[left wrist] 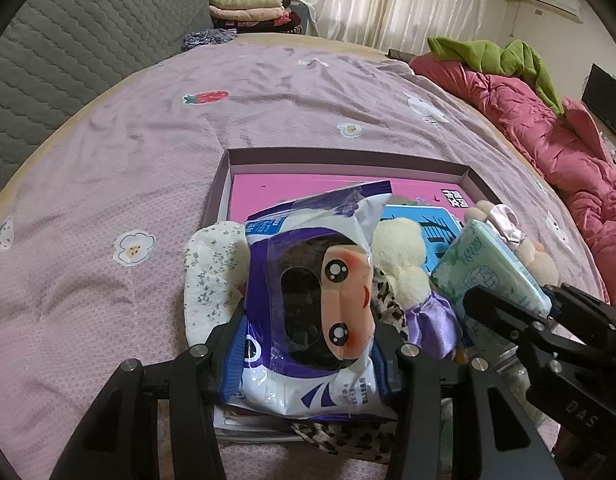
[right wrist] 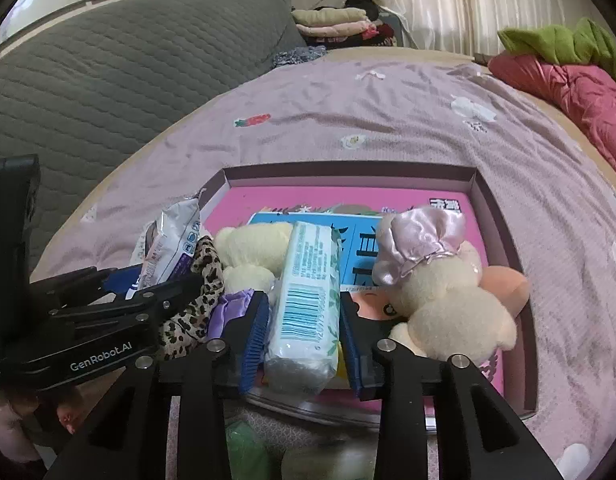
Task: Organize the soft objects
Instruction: 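Carry the wipe pack over the box with the left tool while the right tool lowers the tissue pack inside, then lower the wipe pack into the box with the left tool while the right tool opens and withdraws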
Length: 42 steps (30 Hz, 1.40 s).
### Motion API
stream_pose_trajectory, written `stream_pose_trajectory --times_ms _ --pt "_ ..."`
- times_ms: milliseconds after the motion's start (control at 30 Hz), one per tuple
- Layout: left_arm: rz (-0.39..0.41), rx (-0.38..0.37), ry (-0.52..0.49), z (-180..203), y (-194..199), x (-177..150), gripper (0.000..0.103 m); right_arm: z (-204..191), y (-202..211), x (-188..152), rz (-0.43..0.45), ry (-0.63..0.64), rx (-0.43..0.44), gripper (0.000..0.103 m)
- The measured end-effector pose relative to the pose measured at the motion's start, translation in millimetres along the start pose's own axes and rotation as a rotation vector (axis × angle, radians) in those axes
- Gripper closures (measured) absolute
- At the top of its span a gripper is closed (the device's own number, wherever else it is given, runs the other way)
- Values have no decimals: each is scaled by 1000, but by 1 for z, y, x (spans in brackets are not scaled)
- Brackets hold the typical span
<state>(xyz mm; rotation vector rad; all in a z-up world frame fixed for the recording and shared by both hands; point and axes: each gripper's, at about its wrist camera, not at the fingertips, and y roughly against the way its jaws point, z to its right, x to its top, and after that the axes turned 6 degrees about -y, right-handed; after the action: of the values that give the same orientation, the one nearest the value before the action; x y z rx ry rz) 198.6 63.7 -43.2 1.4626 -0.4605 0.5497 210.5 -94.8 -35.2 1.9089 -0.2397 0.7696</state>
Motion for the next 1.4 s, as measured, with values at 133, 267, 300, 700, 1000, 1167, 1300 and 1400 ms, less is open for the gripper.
stream_pose_trajectory --times_ms 133,267,300,700,1000,1167,1300,1400 --pt "2 7 10 -3 0 0 53 -3 8 2 28 26 -23 61" --pt "8 14 15 -4 2 1 52 -4 16 4 58 55 -58 60" --pt "8 15 14 -4 2 1 52 -4 17 5 64 64 -69 60" --pt "2 31 4 -4 4 2 51 -2 18 4 63 104 -138 60" --pt "12 22 5 -3 4 2 51 2 19 5 66 91 -134 57" --pt "19 10 18 -3 5 2 51 2 21 6 73 82 -117 52" --pt "23 5 15 -3 7 2 49 0 22 5 74 84 -118 49" --pt "29 -1 17 -3 9 3 48 0 23 5 77 86 -116 47"
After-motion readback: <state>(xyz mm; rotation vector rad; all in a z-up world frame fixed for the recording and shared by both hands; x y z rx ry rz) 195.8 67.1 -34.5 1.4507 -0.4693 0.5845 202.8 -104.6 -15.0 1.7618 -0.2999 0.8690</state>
